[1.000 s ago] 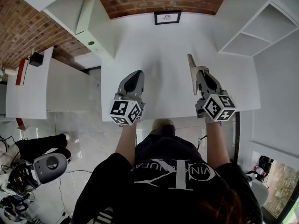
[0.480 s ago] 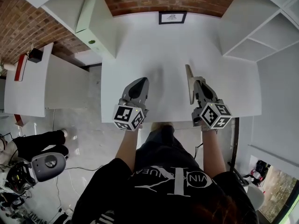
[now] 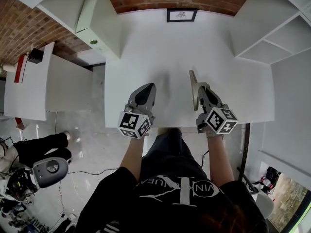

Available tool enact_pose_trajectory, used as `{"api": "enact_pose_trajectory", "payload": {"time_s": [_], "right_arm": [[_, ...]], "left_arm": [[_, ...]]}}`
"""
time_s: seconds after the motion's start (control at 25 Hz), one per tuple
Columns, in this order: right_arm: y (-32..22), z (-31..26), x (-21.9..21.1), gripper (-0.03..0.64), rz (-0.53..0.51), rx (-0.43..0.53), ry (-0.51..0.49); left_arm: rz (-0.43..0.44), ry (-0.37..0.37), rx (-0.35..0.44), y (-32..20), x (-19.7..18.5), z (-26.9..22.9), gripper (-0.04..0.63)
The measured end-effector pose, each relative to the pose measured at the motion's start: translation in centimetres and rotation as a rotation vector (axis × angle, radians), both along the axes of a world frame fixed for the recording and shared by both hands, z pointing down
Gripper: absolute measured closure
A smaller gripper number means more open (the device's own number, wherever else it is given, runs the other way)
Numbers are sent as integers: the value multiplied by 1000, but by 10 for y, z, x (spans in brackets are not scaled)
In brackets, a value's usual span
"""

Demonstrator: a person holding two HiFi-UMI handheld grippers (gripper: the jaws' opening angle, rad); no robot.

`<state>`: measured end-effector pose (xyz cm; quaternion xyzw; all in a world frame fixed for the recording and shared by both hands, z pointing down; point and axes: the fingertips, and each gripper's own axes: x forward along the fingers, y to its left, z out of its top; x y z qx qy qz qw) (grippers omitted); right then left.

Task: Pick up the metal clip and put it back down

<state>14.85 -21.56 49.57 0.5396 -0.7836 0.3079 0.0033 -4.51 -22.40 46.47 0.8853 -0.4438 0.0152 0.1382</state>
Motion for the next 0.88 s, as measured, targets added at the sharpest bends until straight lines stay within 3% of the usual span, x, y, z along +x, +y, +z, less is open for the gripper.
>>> {"api": "enact_pose_trajectory", "payload": {"time_s": [0.88], "right_arm": [[-7,41,-3,589,26,-98,-128]], "left_arm": [[-9,-6,-33,4,6,17,584]]}}
